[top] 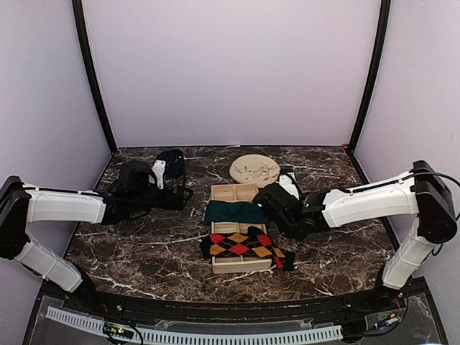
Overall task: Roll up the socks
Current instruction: Pick up the sock from the storage box.
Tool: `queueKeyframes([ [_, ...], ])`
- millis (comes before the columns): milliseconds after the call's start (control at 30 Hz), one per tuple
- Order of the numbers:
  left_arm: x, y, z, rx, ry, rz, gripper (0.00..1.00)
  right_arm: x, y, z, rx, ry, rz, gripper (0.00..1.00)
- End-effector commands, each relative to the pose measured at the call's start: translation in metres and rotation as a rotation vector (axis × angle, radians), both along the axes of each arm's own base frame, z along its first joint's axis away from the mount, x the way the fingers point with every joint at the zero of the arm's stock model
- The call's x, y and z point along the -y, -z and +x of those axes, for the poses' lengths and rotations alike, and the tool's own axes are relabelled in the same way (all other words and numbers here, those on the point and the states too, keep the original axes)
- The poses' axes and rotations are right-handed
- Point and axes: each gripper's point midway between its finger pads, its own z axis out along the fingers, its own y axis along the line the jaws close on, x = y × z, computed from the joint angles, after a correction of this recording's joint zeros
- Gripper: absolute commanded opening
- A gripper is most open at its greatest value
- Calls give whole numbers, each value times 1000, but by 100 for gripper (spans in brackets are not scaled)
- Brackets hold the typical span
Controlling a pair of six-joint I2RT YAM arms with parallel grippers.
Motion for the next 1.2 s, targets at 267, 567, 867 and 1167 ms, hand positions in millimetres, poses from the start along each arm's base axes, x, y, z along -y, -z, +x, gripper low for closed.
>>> queueKeyframes([
  [267,3,-9,0,16,4,-11,91,-4,-24,-2,58,11,5,100],
  [567,10,-14,-2,7,44,-15,91,0,-30,-9,50,-32,42,100],
  [867,31,-7,-12,-71,171,-20,87,-11,-25,-22,-12,-245,339,85],
  [1167,54,32,-28,-342,240,-77,85,-20,-24,-26,-46,-306,378,85],
])
